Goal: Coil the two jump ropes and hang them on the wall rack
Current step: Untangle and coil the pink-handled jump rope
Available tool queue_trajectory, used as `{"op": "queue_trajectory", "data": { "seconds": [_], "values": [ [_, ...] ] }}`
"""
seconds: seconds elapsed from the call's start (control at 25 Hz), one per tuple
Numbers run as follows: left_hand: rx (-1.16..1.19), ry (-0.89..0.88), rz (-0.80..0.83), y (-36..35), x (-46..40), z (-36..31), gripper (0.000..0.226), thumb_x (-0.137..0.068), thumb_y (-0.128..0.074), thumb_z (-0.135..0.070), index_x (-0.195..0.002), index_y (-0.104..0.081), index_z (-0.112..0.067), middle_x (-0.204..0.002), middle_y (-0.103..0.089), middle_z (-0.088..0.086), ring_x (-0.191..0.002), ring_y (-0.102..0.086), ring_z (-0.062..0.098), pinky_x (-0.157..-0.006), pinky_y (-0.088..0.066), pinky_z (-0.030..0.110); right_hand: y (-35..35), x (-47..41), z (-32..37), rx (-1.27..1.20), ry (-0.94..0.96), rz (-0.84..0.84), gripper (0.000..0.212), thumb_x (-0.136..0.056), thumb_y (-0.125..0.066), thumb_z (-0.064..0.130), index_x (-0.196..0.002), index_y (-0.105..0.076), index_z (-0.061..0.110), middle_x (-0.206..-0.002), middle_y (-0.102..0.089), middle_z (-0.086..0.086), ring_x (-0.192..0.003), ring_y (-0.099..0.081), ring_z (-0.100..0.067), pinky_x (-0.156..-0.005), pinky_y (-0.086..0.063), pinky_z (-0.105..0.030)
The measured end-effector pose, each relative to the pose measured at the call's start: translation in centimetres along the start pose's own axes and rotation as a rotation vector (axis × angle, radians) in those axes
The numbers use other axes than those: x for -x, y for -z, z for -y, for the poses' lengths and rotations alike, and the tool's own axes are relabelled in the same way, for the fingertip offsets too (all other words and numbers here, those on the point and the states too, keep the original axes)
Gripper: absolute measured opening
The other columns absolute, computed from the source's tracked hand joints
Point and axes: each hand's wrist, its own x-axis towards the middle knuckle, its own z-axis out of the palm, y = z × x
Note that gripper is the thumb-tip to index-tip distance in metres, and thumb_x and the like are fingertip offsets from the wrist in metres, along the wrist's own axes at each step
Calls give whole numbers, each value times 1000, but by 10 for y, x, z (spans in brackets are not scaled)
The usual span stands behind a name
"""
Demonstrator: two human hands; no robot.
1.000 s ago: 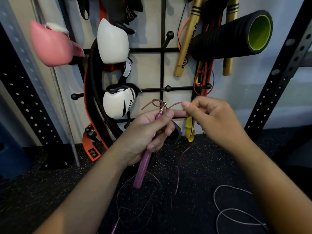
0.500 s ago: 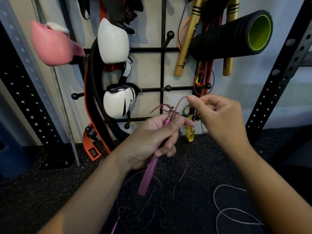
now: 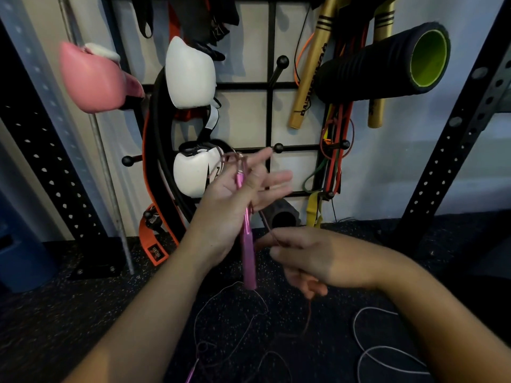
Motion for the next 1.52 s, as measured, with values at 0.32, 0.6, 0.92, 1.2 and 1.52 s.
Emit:
{"op": "queue_trajectory", "data": {
  "seconds": [0.32,0.6,0.92,1.2,1.52],
  "values": [
    [-263,185,218,-6,6,8,48,-96,-47,-55,-87,-60,-10,-49,-46,-6,-39,-45,12,-53,-41,32,32,17,19,120,231,-694,22,-77,-79,48,-76,-74,26,-52,-55,-3,-45,-38,-10,-45,-34,-25],
    [-37,275,346,-7,10,4,27,-92,-60,-38,-86,-67,-12,-56,-62,2,-45,-64,16,-46,-50,22,35,7,4,81,306,-739,13,-91,-72,35,-91,-77,22,-72,-72,6,-62,-64,-8,-59,-55,-29],
    [63,210,263,-9,6,12,30,-99,-56,-33,-102,-72,-7,-59,-49,-3,-37,-33,4,-40,-25,19,43,6,-2,25,251,-706,29,-109,-43,28,-112,-72,27,-101,-73,13,-97,-68,-6,-90,-57,-33],
    [185,215,364,-15,13,-4,30,-97,-53,-27,-95,-78,-10,-56,-67,3,-56,-74,17,-52,-58,25,33,4,-10,-137,169,-968,31,-95,-64,48,-82,-79,24,-53,-52,-6,-41,-38,-9,-42,-34,-17],
    [385,21,-67,-5,-6,-3,40,-107,-46,-13,-144,-48,1,-124,-75,12,-109,-75,28,-95,-60,41,-16,-6,9,18,23,-175,32,-109,-38,43,-89,-62,50,-69,-55,6,-52,-50,-6,-47,-46,-24]
  ]
}}
